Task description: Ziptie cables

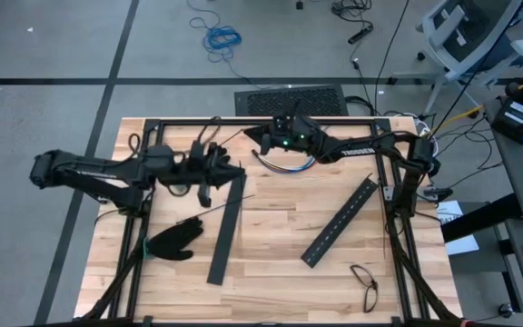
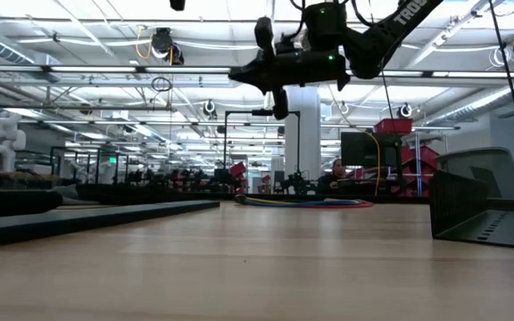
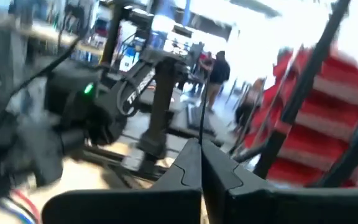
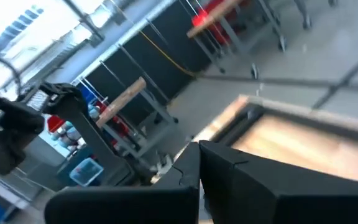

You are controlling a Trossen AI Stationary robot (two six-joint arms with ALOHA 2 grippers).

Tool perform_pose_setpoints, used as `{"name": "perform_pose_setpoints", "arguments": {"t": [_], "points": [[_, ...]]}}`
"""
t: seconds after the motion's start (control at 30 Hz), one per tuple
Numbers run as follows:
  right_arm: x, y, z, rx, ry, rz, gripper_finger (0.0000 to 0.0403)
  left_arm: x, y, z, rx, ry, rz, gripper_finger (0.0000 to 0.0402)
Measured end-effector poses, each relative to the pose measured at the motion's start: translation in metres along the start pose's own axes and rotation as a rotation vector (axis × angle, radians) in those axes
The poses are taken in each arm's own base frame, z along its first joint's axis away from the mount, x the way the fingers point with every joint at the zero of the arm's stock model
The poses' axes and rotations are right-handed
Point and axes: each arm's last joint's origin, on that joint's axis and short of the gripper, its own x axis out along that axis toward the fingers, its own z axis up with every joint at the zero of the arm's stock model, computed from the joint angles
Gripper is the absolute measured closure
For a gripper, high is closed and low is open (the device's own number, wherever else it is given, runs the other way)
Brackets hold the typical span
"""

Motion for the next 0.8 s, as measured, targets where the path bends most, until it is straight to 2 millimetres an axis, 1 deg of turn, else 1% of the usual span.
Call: {"name": "perform_pose_setpoints", "arguments": {"t": [0.07, 0.13, 0.2, 0.27, 0.37, 0.47, 0.57, 0.6, 0.67, 0.7, 0.73, 0.8], "points": [[0.000, 0.003, 0.003, -0.054, -0.034, 0.024, 0.0403, -0.003, 0.002, 0.003, -0.112, -0.003, 0.007, 0.0401], [0.000, 0.005, 0.006, -0.084, -0.060, 0.044, 0.0403, -0.004, 0.005, 0.004, -0.158, 0.005, 0.006, 0.0401], [-0.001, 0.006, 0.007, -0.081, -0.070, 0.055, 0.0403, -0.004, 0.007, 0.002, -0.139, 0.026, 0.016, 0.0401], [-0.001, 0.006, 0.007, -0.034, -0.071, 0.056, 0.0403, -0.004, 0.009, 0.000, -0.044, 0.050, 0.033, 0.0401], [-0.001, 0.004, 0.011, 0.063, -0.078, 0.063, 0.0403, -0.005, 0.013, -0.006, 0.252, 0.116, 0.110, 0.0401], [-0.004, 0.001, 0.018, 0.171, -0.088, 0.059, 0.0400, -0.007, 0.018, -0.016, 0.628, 0.234, 0.213, 0.0401], [-0.006, -0.008, 0.025, 0.305, -0.074, 0.068, 0.0384, -0.007, 0.017, -0.019, 1.005, 0.313, 0.316, 0.0401], [-0.006, -0.010, 0.026, 0.359, -0.063, 0.071, 0.0375, -0.006, 0.016, -0.021, 1.139, 0.345, 0.329, 0.0401], [-0.006, -0.013, 0.027, 0.432, -0.030, 0.077, 0.0353, -0.002, 0.016, -0.027, 1.367, 0.413, 0.280, 0.0401], [-0.007, -0.014, 0.026, 0.453, -0.011, 0.077, 0.0341, 0.001, 0.015, -0.031, 1.440, 0.430, 0.223, 0.0401], [-0.007, -0.016, 0.026, 0.470, 0.006, 0.070, 0.0330, 0.003, 0.015, -0.034, 1.471, 0.432, 0.155, 0.0401], [-0.006, -0.016, 0.024, 0.499, 0.025, 0.061, 0.0306, 0.008, 0.012, -0.041, 1.436, 0.406, 0.026, 0.0401]]}}
